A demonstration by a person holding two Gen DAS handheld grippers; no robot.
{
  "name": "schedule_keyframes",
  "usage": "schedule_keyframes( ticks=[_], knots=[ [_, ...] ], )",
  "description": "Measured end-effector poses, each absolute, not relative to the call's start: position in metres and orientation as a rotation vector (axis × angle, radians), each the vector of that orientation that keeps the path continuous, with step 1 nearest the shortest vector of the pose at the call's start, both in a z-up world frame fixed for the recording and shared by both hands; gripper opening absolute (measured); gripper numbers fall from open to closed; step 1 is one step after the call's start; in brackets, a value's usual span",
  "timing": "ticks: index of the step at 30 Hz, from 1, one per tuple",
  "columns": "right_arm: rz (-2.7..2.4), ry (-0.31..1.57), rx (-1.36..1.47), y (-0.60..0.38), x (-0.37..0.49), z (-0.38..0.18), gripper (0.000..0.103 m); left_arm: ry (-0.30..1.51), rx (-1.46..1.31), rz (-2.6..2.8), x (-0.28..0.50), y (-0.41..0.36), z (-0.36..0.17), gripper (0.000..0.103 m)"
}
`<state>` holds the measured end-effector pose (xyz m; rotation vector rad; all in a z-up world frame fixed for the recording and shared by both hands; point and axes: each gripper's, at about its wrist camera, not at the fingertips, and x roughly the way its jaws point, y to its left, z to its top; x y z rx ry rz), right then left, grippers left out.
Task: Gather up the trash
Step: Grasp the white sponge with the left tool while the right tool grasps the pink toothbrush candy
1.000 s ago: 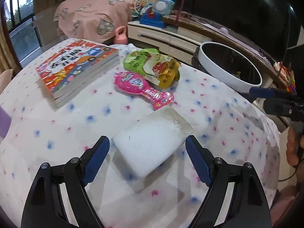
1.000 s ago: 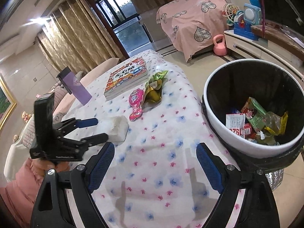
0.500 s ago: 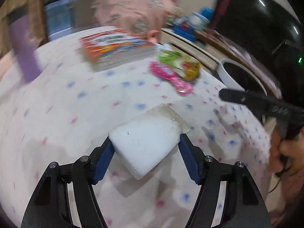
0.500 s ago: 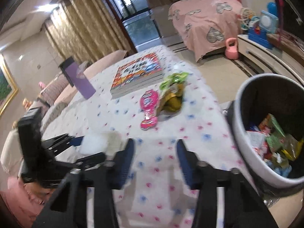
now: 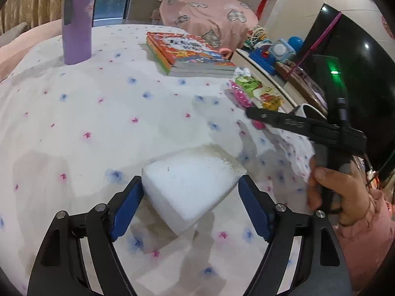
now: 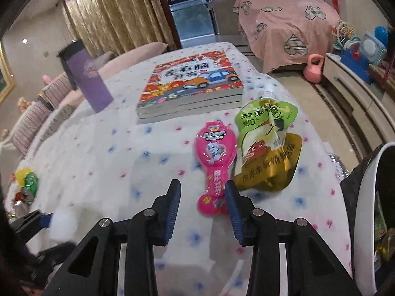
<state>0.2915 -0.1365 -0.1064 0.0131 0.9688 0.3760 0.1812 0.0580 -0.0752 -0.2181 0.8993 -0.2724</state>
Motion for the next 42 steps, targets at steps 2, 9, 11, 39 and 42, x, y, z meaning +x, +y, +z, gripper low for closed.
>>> schedule_keyframes(
  ticks=[2, 9, 11, 39, 42],
  knots=[
    [0.362, 0.979, -0.003, -0.134, 0.294, -0.11, 0.041, 0.891, -0.217, -0.282, 0.177, 0.059, -0.074, 0.082],
    [0.335, 0.994, -0.07, -0.123, 0.284, -0.112, 0.028, 0.868, -0.202, -0.334, 0.177, 0.06, -0.069, 0.084],
    [0.357, 1.01, -0.053, -0.123, 0.275, -0.11, 0.026, 0.874, -0.184, -0.343, 0.176, 0.06, -0.069, 0.085],
    [0.409, 0.953, 0.111, -0.171, 0.207, -0.086, 0.02, 0.874, 0.008, -0.279, 0.159, 0.012, -0.068, 0.065],
    [0.418, 0.927, 0.141, -0.188, 0.193, -0.076, 0.02, 0.866, 0.01, -0.271, 0.156, -0.008, -0.061, 0.065]
  ],
)
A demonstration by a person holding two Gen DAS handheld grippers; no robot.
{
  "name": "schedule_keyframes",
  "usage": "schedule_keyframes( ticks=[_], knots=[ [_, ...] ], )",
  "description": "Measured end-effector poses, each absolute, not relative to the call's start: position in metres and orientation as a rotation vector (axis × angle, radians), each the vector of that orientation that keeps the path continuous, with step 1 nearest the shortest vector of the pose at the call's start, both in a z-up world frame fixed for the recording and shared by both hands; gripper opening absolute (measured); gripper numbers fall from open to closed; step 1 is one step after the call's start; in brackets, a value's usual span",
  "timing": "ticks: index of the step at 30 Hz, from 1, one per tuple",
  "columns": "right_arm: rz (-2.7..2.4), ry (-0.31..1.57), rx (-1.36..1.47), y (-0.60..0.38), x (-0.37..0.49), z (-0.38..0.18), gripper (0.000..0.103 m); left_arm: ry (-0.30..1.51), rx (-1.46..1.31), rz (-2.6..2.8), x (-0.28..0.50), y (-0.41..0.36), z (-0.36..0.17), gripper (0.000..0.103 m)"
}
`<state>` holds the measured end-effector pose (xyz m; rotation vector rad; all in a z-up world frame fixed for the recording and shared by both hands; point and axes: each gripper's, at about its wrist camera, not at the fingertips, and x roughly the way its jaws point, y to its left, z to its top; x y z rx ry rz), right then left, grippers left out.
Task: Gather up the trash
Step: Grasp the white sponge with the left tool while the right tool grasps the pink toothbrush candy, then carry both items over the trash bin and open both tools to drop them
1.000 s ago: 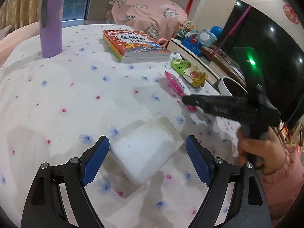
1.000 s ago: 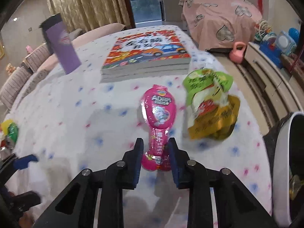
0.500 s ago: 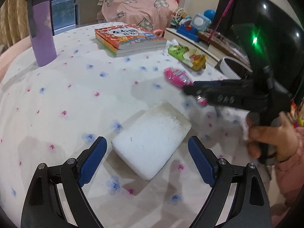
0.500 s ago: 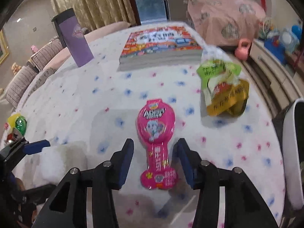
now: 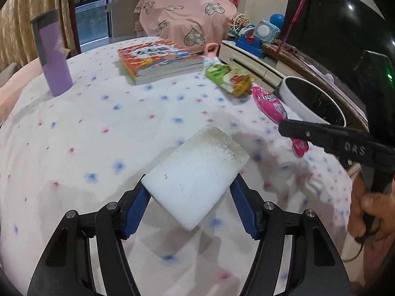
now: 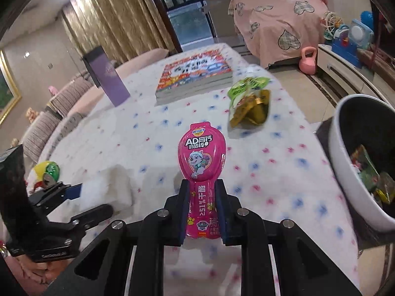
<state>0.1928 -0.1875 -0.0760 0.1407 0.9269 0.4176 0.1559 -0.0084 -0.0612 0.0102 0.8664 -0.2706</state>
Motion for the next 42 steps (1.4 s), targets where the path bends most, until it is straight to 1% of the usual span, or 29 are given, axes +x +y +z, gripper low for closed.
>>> schedule_keyframes(
  ticks=[12, 20, 31, 42],
  knots=[
    [0.373, 0.827, 0.237, -0.266, 0.154, -0.047, 0.02, 0.813, 0.064, -0.318, 0.148, -0.096, -0.032, 0.065],
    [0.317, 0.773, 0.279, -0.313, 0.143, -0.035, 0.02, 0.797, 0.099, -0.353, 0.15, -0.137, -0.022, 0.065],
    [0.238, 0.751, 0.335, -0.364, 0.15, -0.035, 0.02, 0.771, 0.136, -0.405, 0.17, -0.183, -0.008, 0.065],
    [0.179, 0.754, 0.339, -0.396, 0.165, -0.036, 0.02, 0.768, 0.167, -0.436, 0.199, -0.222, -0.002, 0.065]
  ],
)
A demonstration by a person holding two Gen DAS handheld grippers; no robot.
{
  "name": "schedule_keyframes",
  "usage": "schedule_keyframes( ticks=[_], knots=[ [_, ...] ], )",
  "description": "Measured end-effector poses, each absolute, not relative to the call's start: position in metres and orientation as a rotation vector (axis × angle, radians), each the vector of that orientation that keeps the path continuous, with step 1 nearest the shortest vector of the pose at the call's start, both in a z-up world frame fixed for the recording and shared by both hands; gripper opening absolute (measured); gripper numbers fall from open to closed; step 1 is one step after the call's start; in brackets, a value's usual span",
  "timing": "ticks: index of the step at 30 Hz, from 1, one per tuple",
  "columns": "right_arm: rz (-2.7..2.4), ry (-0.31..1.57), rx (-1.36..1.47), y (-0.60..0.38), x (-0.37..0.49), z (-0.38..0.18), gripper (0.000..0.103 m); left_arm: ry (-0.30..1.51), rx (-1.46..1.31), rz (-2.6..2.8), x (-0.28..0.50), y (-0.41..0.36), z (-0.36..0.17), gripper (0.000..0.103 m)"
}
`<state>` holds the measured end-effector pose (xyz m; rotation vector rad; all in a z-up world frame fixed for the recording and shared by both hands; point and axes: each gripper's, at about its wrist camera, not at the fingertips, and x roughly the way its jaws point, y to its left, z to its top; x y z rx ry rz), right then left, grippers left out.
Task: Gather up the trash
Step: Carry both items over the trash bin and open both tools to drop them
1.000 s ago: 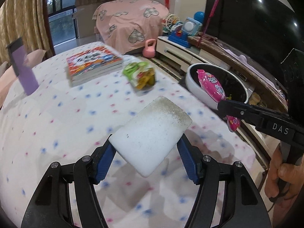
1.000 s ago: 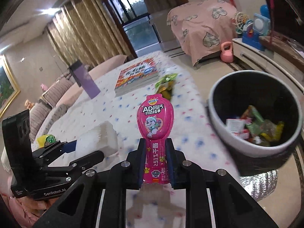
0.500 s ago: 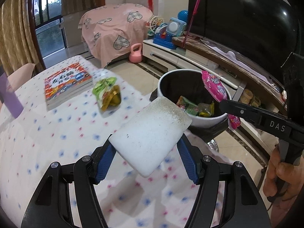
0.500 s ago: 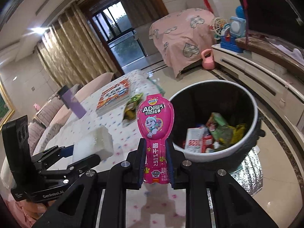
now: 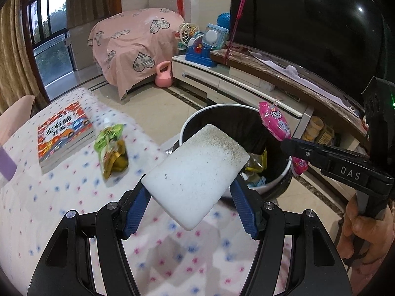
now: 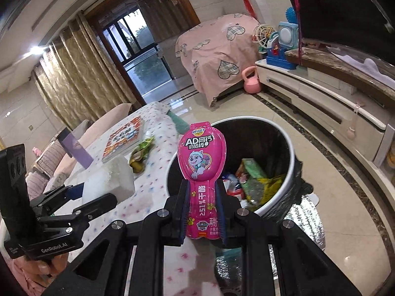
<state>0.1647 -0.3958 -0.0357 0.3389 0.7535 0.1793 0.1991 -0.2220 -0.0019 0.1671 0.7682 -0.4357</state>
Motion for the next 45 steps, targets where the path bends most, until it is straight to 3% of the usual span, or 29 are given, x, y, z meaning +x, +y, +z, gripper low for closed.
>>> schedule_keyframes(
  ticks=[37, 45],
  knots=[
    [0.138, 0.852, 0.299, -0.42, 0.214, -0.058, 0.02, 0.837, 0.232, -0.425, 0.253, -0.275, -0.02, 0.067],
    [0.126, 0.857, 0.304, -0.423, 0.217, -0.056, 0.024, 0.855, 0.219, -0.436, 0.258, -0.276, -0.022, 0.073]
  ],
)
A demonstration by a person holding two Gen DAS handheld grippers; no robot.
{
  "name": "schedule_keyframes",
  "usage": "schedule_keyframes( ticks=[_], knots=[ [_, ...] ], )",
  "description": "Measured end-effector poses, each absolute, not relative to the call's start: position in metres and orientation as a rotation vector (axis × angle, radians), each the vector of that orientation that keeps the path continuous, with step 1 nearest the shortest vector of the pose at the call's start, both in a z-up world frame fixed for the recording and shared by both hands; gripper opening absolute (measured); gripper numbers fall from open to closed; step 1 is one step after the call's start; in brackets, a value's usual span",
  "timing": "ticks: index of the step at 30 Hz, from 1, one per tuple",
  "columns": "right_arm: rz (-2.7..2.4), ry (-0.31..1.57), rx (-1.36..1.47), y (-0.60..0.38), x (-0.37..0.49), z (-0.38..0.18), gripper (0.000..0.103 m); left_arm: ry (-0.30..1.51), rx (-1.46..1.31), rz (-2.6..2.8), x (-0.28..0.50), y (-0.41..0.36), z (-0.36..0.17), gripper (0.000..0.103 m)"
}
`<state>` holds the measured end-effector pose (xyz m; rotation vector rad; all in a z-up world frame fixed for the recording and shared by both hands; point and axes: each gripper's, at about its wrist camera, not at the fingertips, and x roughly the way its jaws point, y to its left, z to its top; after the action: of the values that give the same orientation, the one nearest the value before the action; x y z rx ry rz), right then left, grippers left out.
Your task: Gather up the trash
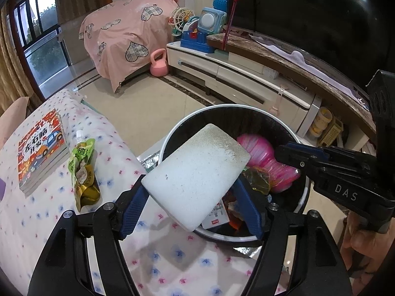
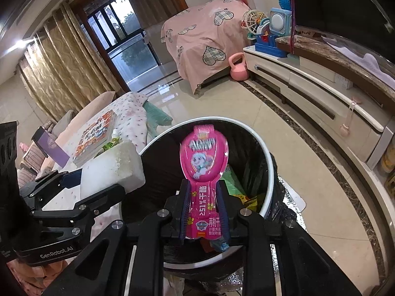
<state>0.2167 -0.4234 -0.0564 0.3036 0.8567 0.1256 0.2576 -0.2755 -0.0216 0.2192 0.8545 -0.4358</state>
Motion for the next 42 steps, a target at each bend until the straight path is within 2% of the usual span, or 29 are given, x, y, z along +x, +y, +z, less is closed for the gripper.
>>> schedule_keyframes(
  ticks=[2, 5, 8, 10, 13, 19, 24, 28, 42],
  knots=[
    [0.13, 0.857, 0.314, -0.424, 0.217, -0.056, 0.024, 0.871, 0.205, -0.437, 0.259, -0.272, -0.023, 0.076],
    [0.124, 0.846, 0.328, -0.426, 0.215, -0.052, 0.031, 0.872, 0.185, -0.433, 0.258, -0.266, -0.02, 0.078],
    [0.12, 0.819, 0.343, -0.428, 0.208, -0.046, 0.042, 0.863, 0.151, -0.434, 0.253, -0.255, -0.016, 0.079],
    [0.119, 0.8, 0.346, -0.426, 0.203, -0.041, 0.054, 0.86, 0.128, -0.432, 0.248, -0.247, -0.014, 0.08],
    [0.124, 0.774, 0.351, -0.42, 0.191, -0.033, 0.067, 0.854, 0.083, -0.432, 0.237, -0.232, -0.01, 0.08],
    [0.121, 0.729, 0.378, -0.409, 0.169, -0.026, 0.088, 0.842, 0.012, -0.43, 0.21, -0.206, -0.006, 0.082],
    [0.125, 0.701, 0.399, -0.394, 0.146, -0.021, 0.093, 0.815, -0.051, -0.41, 0.181, -0.179, -0.003, 0.083],
    [0.109, 0.667, 0.38, -0.378, 0.125, -0.017, 0.101, 0.802, -0.108, -0.38, 0.155, -0.152, -0.006, 0.086],
    [0.175, 0.605, 0.321, -0.315, 0.079, 0.0, 0.102, 0.645, -0.185, -0.268, 0.078, -0.069, 0.017, 0.089]
  ],
)
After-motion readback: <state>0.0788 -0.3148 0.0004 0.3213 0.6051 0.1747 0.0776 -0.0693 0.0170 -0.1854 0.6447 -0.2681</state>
